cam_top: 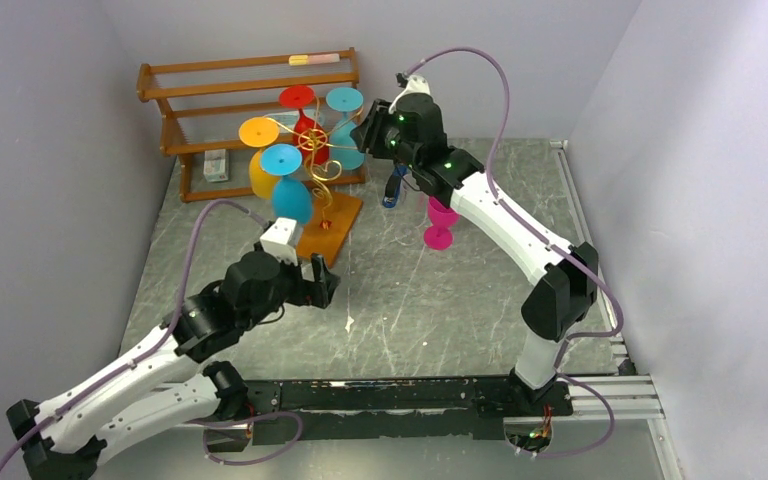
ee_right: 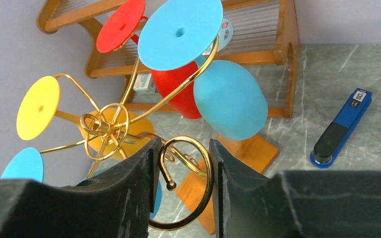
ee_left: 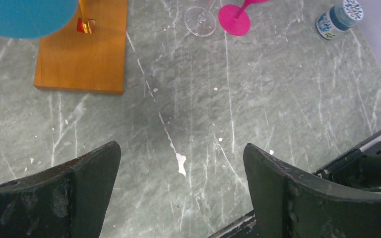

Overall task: Take the wine glass off the wine glass rack
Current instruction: Move the wine rack to the center of the board, then pick up the wine glass from the wine rack.

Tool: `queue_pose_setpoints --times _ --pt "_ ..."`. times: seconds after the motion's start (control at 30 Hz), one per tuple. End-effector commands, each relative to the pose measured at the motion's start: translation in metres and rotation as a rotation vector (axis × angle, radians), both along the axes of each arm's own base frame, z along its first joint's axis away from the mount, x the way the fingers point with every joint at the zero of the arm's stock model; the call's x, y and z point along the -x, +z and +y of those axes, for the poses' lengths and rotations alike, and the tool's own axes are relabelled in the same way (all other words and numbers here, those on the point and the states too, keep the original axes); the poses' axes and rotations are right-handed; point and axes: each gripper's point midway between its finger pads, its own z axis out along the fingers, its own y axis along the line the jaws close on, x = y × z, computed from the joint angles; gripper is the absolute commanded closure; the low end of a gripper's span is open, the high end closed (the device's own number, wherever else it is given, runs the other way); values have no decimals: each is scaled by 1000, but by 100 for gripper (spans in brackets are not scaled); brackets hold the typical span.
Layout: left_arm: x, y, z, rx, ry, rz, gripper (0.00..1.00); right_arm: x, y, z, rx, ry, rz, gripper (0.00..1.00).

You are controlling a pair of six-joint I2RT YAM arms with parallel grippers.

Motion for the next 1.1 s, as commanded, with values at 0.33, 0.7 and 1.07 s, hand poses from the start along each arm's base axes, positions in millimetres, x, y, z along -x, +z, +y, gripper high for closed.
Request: queue_pose_setpoints --times 0.33,0.7,1.07 --pt "-20 28 4 29 7 -13 2 -1 36 -31 -71 -4 -93 47" --pt "-38 63 26 -22 27 14 2 8 47 -42 -92 17 -98 36" --pt "-77 106 80 58 190 37 2 58 69 -76 -83 21 -138 31"
